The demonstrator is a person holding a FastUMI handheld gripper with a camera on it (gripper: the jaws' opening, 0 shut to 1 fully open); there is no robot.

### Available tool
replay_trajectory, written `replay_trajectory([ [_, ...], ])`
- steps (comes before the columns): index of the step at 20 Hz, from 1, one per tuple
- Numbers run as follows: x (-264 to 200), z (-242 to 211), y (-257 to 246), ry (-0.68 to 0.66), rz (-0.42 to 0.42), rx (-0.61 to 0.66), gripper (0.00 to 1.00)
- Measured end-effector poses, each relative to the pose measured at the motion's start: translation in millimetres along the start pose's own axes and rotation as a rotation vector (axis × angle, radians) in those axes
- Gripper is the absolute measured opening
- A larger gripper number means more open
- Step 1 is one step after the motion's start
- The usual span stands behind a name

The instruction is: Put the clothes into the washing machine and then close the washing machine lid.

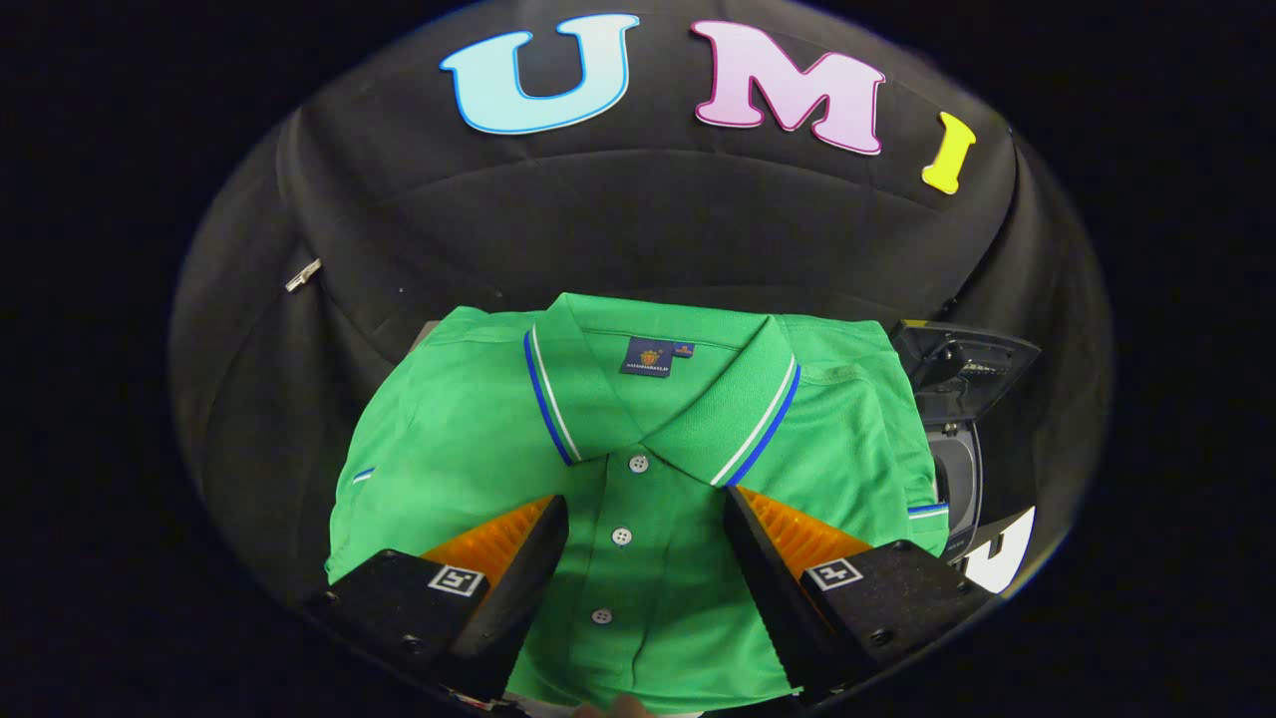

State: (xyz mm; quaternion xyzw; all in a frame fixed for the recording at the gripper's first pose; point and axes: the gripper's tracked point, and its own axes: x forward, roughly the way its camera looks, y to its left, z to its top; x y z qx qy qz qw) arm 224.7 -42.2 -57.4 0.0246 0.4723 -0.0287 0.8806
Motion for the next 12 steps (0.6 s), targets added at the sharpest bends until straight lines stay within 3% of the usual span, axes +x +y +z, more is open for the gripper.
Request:
replay_trajectory([
  [4,3.5,-0.7,0.1,0.126,-0.026,-0.008,1.00],
  [7,3.5,2.7,-4.6,0.149,-0.045,0.011,1.00],
  [9,3.5,1.4,-7.3,0.153,-0.056,0.020,0.89],
  [11,4.2,3.7,-8.9,0.150,-0.067,0.034,0.66],
  [12,3.5,4.5,-10.0,0.147,-0.075,0.036,0.60],
])
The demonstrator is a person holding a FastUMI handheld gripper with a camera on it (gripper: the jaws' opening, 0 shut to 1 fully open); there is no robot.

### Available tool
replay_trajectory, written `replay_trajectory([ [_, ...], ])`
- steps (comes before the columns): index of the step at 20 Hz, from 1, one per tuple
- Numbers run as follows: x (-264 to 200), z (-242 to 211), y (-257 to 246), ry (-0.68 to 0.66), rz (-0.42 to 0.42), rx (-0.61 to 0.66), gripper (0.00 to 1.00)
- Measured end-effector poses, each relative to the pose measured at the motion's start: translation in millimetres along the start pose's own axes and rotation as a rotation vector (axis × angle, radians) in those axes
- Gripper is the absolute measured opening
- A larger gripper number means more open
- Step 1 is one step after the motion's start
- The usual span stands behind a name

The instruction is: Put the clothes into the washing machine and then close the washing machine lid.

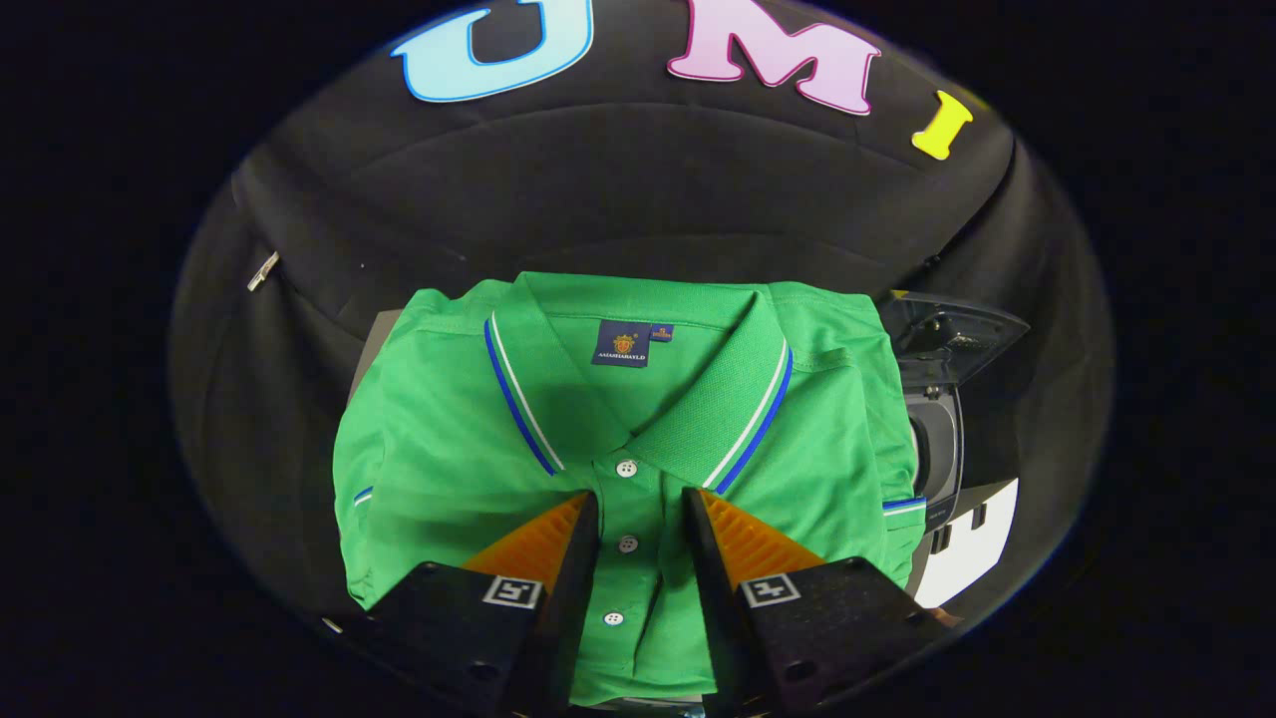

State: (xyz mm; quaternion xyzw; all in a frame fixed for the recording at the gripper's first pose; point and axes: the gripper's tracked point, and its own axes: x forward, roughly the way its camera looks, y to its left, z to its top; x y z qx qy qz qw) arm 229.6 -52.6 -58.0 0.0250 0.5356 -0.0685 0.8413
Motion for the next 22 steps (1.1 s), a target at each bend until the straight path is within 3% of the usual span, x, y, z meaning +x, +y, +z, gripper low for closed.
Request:
replay_trajectory([
  [3,-2.1,0.0,1.0,-0.010,-0.005,0.001,0.40],
  [11,-1.8,2.9,0.2,-0.061,-0.002,-0.007,0.40],
  [12,-2.6,9.5,-0.9,-0.070,-0.006,-0.035,0.10],
  [22,-0.1,4.2,-4.1,-0.261,-0.028,-0.149,0.11],
])
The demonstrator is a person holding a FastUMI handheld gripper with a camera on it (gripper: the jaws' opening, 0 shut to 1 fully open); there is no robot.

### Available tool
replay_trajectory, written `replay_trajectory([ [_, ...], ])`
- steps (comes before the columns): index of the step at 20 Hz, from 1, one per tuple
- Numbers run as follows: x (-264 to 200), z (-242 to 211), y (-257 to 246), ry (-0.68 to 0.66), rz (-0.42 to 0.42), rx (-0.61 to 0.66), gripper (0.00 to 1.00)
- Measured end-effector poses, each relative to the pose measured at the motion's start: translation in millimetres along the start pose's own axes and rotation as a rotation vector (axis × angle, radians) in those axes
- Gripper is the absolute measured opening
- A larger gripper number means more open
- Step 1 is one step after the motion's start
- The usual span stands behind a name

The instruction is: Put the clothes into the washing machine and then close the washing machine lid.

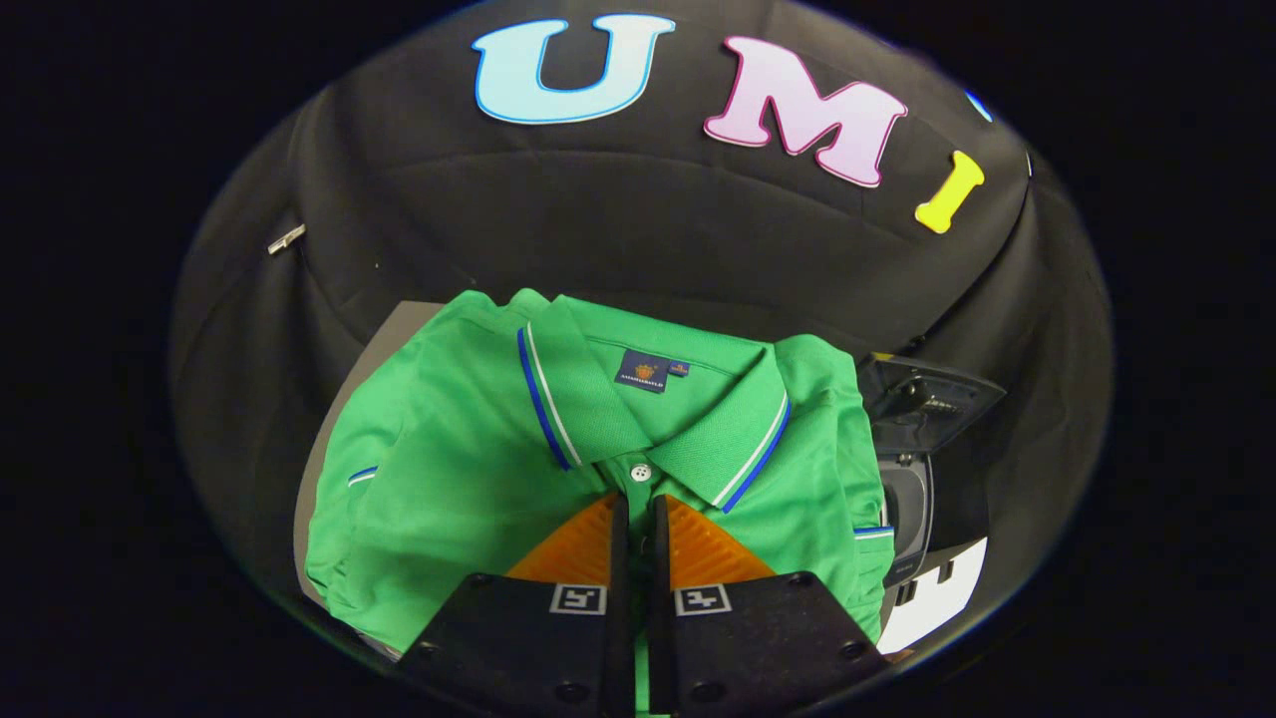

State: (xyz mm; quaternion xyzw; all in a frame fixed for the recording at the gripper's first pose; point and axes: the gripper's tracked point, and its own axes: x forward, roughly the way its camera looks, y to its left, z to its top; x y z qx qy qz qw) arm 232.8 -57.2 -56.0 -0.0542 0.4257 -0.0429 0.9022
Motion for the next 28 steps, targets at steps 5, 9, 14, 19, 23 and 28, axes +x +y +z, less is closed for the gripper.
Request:
replay_trajectory([
  [5,-5.5,5.7,-1.0,-0.145,0.049,0.060,0.10],
  [9,-15.0,11.7,-2.2,-0.222,0.051,0.053,0.10],
  [14,-38.4,25.9,-5.1,-0.356,0.088,0.074,0.10],
  [19,-73.3,45.8,-5.2,-0.508,0.158,0.147,0.09],
  [23,-81.0,46.7,-12.5,-0.525,0.138,0.148,0.06],
  [28,-62.0,36.9,-2.8,-0.441,0.176,0.167,0.05],
])
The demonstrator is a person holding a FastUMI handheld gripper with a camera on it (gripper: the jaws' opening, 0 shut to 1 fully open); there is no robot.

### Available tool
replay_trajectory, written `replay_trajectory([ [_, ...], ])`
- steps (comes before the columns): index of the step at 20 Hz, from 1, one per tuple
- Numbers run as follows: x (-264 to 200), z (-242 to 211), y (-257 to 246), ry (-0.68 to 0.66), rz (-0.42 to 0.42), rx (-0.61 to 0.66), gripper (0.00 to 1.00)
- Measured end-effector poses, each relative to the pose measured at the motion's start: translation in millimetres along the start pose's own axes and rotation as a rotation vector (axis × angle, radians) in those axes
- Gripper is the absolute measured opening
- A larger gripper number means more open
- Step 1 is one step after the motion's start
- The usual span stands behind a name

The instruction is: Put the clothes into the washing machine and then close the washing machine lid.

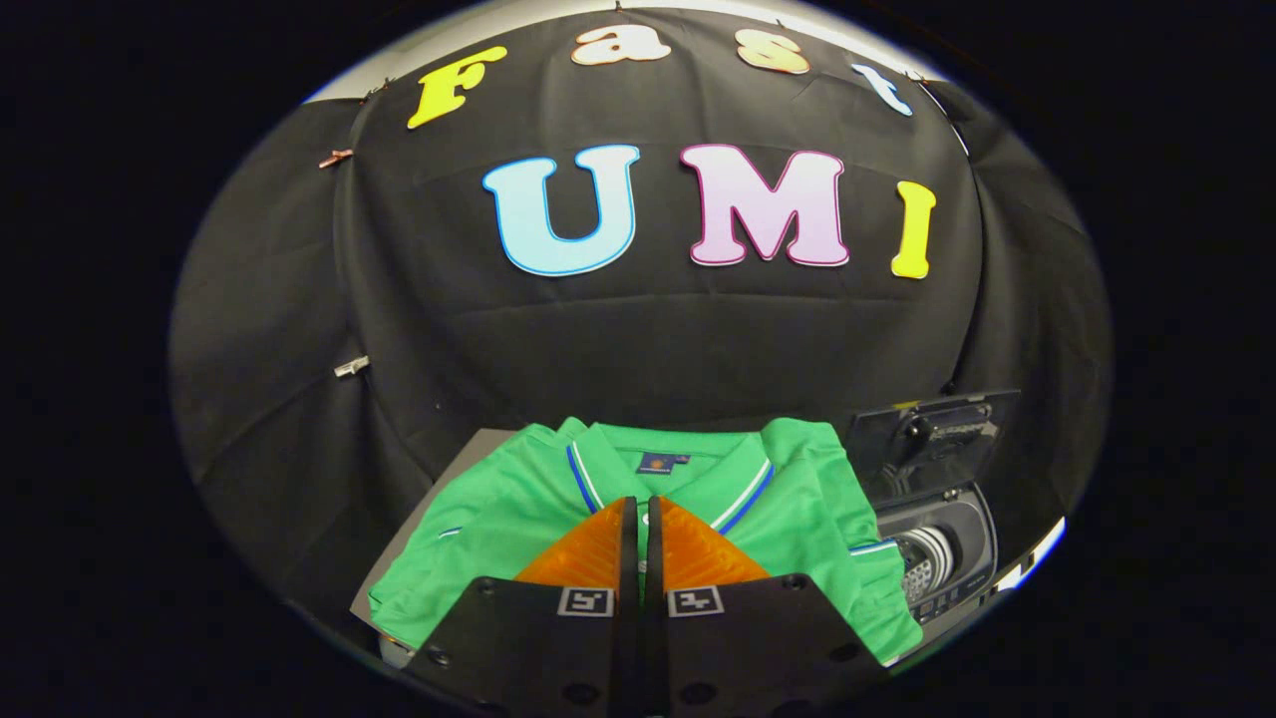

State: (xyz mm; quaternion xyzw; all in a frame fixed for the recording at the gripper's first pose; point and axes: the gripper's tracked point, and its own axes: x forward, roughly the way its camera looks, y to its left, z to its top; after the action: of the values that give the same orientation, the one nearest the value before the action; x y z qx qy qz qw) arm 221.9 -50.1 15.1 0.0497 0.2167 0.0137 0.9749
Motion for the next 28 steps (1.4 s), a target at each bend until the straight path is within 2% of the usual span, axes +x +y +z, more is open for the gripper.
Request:
replay_trajectory([
  [1,-2.2,-1.8,-6.4,0.004,-0.028,-0.022,0.05],
  [6,11.0,-24.4,-12.3,0.091,-0.040,-0.045,0.98],
  [9,20.5,-36.6,-17.0,0.151,-0.075,-0.074,0.98],
  [13,31.4,-49.5,-14.0,0.219,-0.074,-0.074,0.98],
  [19,30.6,-53.2,-14.6,0.237,-0.071,-0.061,0.99],
  [20,33.7,-53.9,-15.8,0.237,-0.068,-0.064,0.91],
  [21,33.5,-54.6,-17.2,0.235,-0.070,-0.060,0.90],
  [23,35.3,-53.3,-17.6,0.242,-0.063,-0.060,0.62],
  [25,36.5,-54.1,-18.1,0.235,-0.073,-0.070,0.60],
  [26,36.3,-51.2,-18.3,0.226,-0.067,-0.109,0.24],
  [28,34.0,-49.8,-18.0,0.205,-0.078,-0.121,0.24],
])
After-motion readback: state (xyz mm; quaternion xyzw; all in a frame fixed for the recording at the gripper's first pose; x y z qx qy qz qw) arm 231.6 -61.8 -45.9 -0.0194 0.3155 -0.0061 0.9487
